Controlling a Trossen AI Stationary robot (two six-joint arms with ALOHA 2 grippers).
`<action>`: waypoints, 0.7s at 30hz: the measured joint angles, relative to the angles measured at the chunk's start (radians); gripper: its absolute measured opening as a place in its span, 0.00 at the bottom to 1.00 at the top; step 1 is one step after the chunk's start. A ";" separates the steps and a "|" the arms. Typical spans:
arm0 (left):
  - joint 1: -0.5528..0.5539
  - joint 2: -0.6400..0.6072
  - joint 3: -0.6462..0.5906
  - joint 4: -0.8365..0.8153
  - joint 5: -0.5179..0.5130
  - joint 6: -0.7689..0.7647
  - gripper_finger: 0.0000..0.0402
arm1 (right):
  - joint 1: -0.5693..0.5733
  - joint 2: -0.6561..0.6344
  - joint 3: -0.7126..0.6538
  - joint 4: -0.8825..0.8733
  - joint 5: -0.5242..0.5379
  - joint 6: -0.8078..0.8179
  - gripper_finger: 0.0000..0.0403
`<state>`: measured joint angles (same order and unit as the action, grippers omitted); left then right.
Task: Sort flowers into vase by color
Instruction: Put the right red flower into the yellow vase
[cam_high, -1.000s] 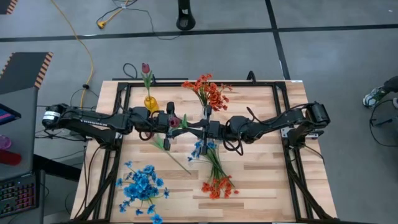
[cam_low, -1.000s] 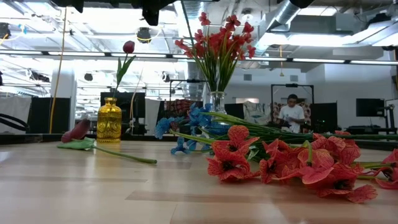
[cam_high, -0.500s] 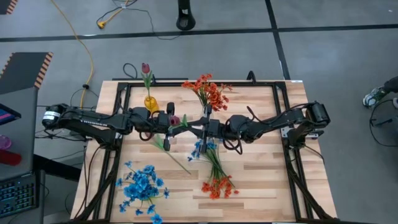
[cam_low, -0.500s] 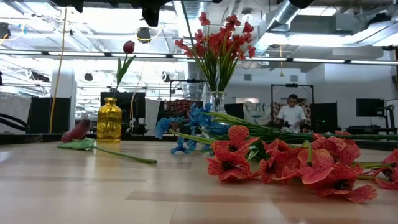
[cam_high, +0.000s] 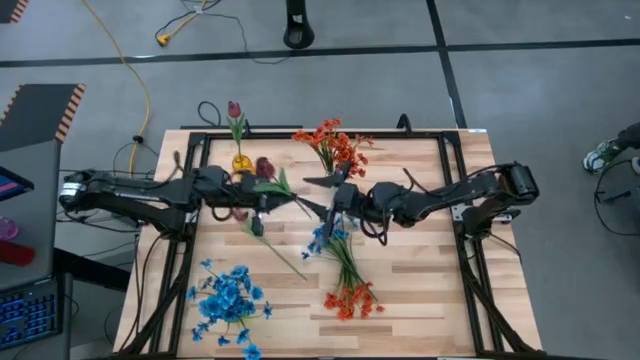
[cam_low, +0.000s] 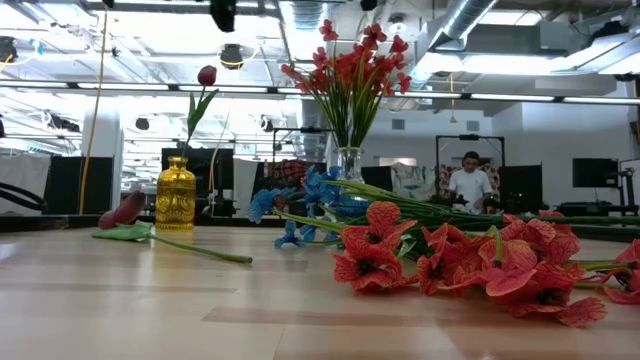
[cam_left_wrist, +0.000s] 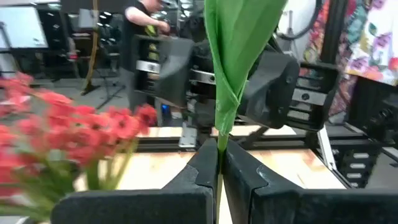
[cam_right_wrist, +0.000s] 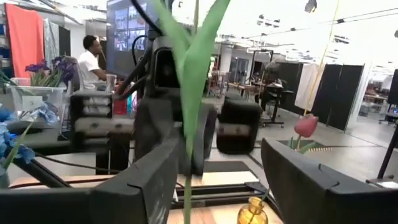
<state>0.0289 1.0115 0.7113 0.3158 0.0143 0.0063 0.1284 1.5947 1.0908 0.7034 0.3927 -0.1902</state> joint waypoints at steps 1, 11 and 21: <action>0.011 -0.033 0.000 -0.030 -0.001 0.000 0.00 | 0.000 -0.014 0.000 -0.018 0.000 0.002 0.65; 0.103 -0.342 0.000 -0.309 -0.218 0.121 0.00 | 0.001 -0.124 0.000 -0.220 0.001 0.045 0.66; 0.160 -0.466 0.000 -0.535 -0.488 0.174 0.00 | 0.001 -0.171 0.000 -0.327 0.002 0.060 0.66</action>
<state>0.1889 0.5457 0.7113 -0.2190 -0.4741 0.1803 0.1295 1.4236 1.0908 0.3762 0.3949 -0.1307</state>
